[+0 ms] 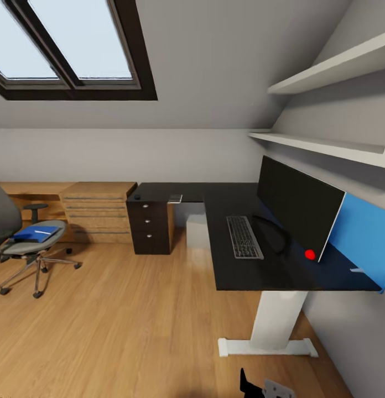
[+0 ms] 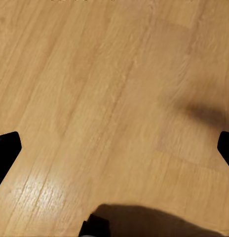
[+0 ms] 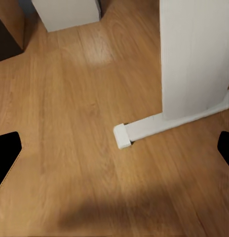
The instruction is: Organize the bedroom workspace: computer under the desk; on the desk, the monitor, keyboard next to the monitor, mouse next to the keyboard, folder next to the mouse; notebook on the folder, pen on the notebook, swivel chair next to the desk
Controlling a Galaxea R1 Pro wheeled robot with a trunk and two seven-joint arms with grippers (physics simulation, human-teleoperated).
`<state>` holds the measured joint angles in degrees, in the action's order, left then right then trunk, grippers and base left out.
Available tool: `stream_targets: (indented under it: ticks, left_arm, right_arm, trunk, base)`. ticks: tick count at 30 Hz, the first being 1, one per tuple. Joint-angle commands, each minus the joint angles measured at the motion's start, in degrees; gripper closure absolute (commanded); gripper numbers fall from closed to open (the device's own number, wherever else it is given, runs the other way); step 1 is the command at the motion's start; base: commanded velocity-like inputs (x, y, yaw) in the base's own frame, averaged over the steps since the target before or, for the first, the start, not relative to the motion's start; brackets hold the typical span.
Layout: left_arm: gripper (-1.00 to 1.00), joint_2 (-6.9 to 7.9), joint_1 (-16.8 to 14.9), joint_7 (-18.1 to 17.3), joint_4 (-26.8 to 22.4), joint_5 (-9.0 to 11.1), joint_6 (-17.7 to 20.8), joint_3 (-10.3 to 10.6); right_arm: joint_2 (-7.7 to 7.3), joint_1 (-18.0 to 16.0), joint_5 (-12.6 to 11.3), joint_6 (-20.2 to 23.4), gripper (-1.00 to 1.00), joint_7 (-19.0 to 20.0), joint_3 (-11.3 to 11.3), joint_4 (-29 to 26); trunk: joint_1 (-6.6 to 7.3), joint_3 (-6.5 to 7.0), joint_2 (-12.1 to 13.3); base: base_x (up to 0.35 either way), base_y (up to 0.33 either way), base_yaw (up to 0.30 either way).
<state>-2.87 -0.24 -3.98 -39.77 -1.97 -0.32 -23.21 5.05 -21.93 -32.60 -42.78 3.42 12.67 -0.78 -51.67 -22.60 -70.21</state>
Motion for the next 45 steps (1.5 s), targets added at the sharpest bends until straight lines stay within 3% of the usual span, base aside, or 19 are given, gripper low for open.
stream_targets:
  ticks: [1,10,13,15,18,45]
  left_arm:
    - [-1.0,-0.1,-0.03,-0.45,0.01,-0.22,-0.03,-0.36]
    - [-1.0,-0.12,-0.03,-0.5,0.12,-0.23,-0.03,-0.35]
    - [-1.0,-0.12,-0.03,-0.5,0.12,-0.23,-0.03,-0.35]
    - [-1.0,-0.07,-0.03,-0.5,0.13,-0.23,-0.03,-0.35]
    - [-1.0,-0.05,-0.03,-0.5,0.13,-0.23,-0.03,-0.35]
    - [-1.0,-0.04,-0.03,-0.5,0.13,-0.23,-0.03,-0.43]
  right_arm:
    - [0.02,-0.04,-0.61,-0.19,-1.0,0.36,0.25,0.07]
    - [0.79,-0.03,-0.54,-1.22,-1.0,0.36,0.25,0.1]
    - [0.9,0.01,-0.54,-2.9,-1.0,0.36,0.25,0.24]
    - [1.23,0.03,-0.54,-6.22,-1.0,0.36,0.25,0.9]
    - [1.39,0.06,-0.54,-6.97,-1.0,0.36,0.25,1.14]
    - [1.63,0.11,-0.53,-7.76,-1.0,0.36,0.25,1.4]
  trunk:
    - [-0.03,-0.03,-0.03]
    - [-0.03,0.16,-0.03]
    - [-0.03,0.23,-0.03]
    - [-0.03,0.27,-0.03]
    - [-0.03,0.34,-0.03]
    - [-0.03,0.92,-0.03]
  base:
    - [0.276,0.0,0.263]
    - [0.311,0.0,0.266]
    - [0.326,0.0,0.271]
    - [0.326,0.0,0.272]
    - [0.326,0.0,0.273]
    - [0.283,0.187,0.273]
